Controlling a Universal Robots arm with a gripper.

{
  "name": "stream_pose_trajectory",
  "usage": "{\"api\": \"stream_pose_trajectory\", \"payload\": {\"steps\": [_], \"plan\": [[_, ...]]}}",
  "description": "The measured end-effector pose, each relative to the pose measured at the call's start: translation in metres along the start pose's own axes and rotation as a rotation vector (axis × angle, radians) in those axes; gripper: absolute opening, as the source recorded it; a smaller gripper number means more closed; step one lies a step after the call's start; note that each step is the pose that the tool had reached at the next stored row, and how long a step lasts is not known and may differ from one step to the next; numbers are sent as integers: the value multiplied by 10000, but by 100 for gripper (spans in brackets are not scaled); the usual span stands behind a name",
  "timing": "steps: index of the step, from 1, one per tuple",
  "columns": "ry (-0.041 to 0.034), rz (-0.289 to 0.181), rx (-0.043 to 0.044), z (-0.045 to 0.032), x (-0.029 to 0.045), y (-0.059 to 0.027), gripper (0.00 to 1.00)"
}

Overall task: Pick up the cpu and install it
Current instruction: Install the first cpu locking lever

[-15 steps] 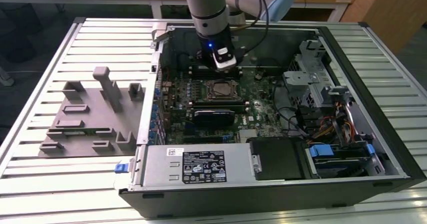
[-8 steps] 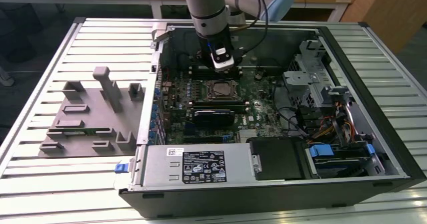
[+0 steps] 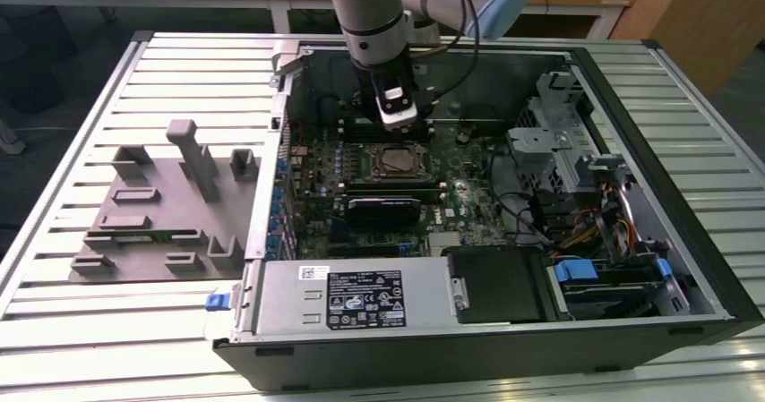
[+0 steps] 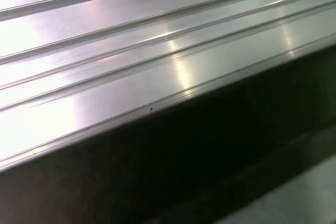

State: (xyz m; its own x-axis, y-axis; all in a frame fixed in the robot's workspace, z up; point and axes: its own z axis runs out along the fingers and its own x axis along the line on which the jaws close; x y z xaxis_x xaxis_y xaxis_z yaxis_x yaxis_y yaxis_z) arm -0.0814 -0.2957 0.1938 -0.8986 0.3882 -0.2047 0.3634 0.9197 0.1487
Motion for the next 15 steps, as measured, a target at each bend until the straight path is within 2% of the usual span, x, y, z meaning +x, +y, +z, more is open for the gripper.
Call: {"api": "stream_pose_trajectory", "payload": {"steps": [15], "plan": [[-35, 229, 48, 31, -5, -2, 11]]}}
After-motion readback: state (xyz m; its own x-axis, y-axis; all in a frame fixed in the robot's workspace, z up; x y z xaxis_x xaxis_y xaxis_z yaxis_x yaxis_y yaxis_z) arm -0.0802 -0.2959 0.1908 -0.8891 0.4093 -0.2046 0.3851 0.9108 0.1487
